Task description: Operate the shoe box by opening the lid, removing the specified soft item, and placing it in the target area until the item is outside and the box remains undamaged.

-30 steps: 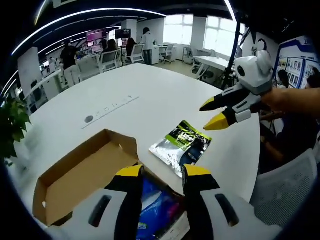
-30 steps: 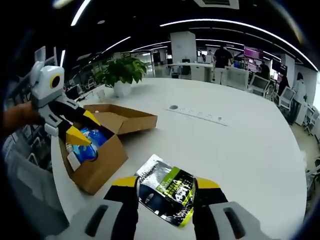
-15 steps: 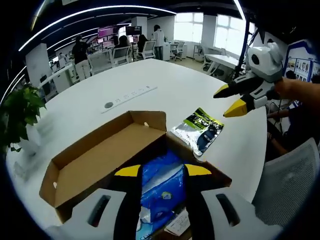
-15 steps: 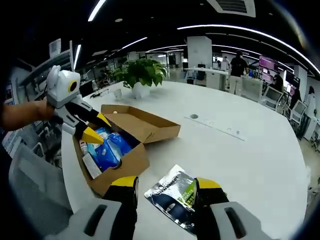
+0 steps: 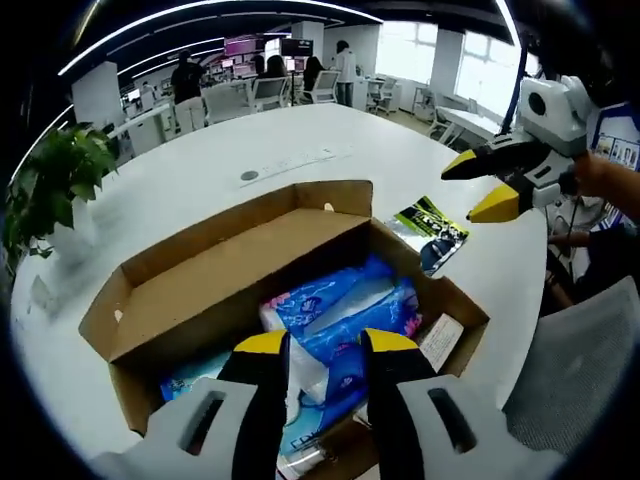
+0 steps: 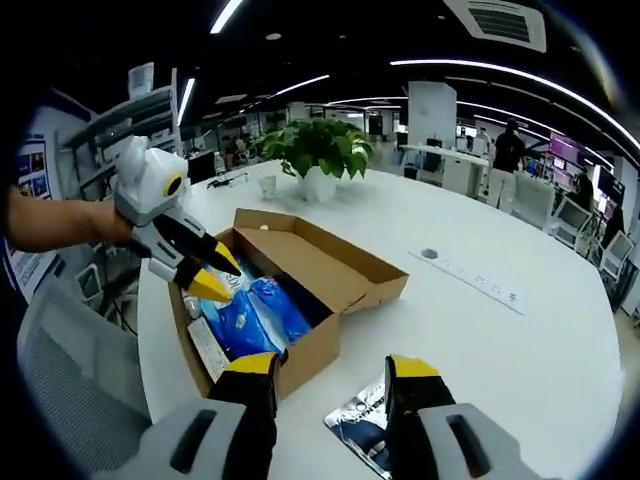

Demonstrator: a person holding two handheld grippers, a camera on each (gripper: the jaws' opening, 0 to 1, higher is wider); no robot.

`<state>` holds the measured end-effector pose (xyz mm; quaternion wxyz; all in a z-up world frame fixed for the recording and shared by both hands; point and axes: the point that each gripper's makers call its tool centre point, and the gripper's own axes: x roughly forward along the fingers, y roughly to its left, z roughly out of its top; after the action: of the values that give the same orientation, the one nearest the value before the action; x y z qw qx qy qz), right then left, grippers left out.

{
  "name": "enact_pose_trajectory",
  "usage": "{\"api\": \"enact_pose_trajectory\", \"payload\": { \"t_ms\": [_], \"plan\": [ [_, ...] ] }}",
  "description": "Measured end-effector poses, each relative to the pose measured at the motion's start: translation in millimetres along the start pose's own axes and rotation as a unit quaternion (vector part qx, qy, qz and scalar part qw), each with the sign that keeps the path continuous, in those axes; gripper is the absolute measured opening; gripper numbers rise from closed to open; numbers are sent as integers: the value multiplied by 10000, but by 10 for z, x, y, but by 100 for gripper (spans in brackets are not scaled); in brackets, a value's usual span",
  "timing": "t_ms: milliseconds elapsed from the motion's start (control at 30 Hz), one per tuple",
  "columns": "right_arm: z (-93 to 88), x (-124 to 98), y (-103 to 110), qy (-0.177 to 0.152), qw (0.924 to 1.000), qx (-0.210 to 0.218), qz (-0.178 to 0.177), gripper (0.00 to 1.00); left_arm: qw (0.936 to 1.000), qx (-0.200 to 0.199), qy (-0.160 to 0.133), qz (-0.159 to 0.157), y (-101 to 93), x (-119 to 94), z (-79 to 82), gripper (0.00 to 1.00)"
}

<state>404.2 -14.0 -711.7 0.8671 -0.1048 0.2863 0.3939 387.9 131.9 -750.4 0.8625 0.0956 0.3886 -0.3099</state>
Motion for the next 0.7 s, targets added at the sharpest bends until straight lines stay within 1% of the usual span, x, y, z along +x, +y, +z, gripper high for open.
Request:
{"api": "enact_pose_trajectory", "payload": {
  "t_ms": [100,167,267,300,367,600,700],
  "plan": [
    [43,79,74,11,9999,-79,87,39,9998,-180,33,-8,30,13,-75,26],
    [69,135,111,31,9997,-207,132,38,9997,-220,55,5,41,17,-117,26],
    [93,197,171,46,9994,-289,205,36,9995,-316,69,19,67,37,-175,24],
    [107,250,217,72,9989,-386,256,36,9992,-386,78,9,69,42,-203,24],
    [112,301,247,109,9982,-530,276,34,9990,-427,98,10,68,45,-229,22],
    [128,512,332,207,9969,-654,388,30,9987,-492,141,-12,77,87,-333,20],
    [136,596,383,272,9955,-801,434,29,9985,-524,157,-23,95,111,-362,19]
  ]
}}
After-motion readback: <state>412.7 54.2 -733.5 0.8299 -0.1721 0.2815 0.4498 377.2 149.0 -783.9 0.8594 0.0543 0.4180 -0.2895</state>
